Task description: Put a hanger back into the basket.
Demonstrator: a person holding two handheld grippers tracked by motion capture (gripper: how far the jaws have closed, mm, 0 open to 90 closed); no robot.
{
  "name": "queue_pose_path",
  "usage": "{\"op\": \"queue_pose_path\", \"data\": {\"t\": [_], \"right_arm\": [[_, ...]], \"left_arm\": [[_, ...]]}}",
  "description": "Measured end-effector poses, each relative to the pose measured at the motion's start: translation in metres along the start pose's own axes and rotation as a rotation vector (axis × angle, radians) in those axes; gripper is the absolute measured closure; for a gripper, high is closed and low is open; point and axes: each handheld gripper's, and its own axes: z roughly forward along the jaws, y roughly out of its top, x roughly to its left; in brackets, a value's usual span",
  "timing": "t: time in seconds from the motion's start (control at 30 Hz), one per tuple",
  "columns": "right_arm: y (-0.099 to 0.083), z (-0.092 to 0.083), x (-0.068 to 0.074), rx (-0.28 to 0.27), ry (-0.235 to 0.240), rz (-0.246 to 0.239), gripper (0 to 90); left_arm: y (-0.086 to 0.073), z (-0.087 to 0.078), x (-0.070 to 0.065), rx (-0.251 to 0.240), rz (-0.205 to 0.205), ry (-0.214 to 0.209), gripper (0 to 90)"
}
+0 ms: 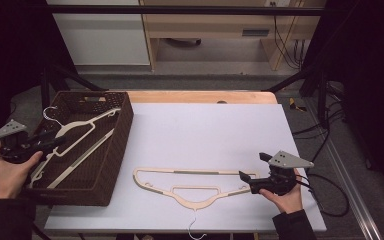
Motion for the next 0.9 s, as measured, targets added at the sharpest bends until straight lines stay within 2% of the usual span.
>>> {"op": "queue_pose_path", "data": {"t": [0.17,0.23,0.43,0.57,0.67,0.9], "right_arm": [[0.0,0.0,0.0,-0.003,0.002,-0.001,5.3],[0.0,0.001,0.0,-0.004,0.004,-0.003,5.2],[0.0,0.002,0.002,-0.001,0.022,-0.014,5.3],[-0.001,0.003,0.003,0.004,0.033,-0.029,6.0],[-0.001,0.004,0.005,0.01,0.043,-0.045,6.5],[-0.004,0.007,0.01,0.045,0.074,-0.077,8.4]], "left_arm": [[0.004,-0.001,-0.031,-0.064,0.038,-0.063,27.8],[0.005,0.001,-0.044,-0.074,0.054,-0.087,24.8],[0.005,0.009,-0.085,-0.107,0.088,-0.182,22.5],[0.002,0.016,-0.114,-0.11,0.104,-0.234,20.6],[-0.003,0.023,-0.133,-0.108,0.133,-0.269,20.6],[-0.013,0.037,-0.168,-0.097,0.176,-0.334,20.8]]}}
